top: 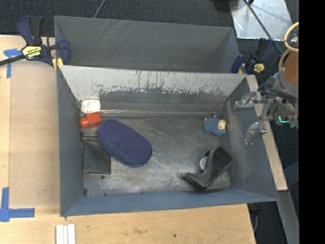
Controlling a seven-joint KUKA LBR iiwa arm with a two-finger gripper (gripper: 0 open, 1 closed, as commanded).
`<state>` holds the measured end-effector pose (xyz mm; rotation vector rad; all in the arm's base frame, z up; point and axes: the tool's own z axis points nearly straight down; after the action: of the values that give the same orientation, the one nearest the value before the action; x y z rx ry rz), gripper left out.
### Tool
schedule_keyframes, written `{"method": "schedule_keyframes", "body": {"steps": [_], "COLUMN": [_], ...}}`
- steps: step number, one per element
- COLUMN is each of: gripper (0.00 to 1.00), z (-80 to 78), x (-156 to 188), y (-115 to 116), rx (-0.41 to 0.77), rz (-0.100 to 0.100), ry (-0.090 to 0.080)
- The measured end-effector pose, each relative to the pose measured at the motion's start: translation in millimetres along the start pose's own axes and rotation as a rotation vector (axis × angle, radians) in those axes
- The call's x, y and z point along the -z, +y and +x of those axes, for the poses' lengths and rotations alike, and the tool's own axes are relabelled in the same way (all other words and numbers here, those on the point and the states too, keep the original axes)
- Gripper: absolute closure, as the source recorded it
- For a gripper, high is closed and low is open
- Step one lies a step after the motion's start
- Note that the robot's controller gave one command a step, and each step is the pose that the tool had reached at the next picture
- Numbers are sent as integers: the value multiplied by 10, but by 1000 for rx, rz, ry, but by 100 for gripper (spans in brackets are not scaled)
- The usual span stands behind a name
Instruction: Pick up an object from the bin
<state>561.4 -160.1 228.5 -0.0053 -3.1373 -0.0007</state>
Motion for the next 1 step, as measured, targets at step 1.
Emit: {"method": "schedule_keyframes", "body": {"steps": [1], "gripper": [0], "z": [-243], "x": [-1123], "y": [381], "rx": [-34], "rz": [2], "ry": [-18]}}
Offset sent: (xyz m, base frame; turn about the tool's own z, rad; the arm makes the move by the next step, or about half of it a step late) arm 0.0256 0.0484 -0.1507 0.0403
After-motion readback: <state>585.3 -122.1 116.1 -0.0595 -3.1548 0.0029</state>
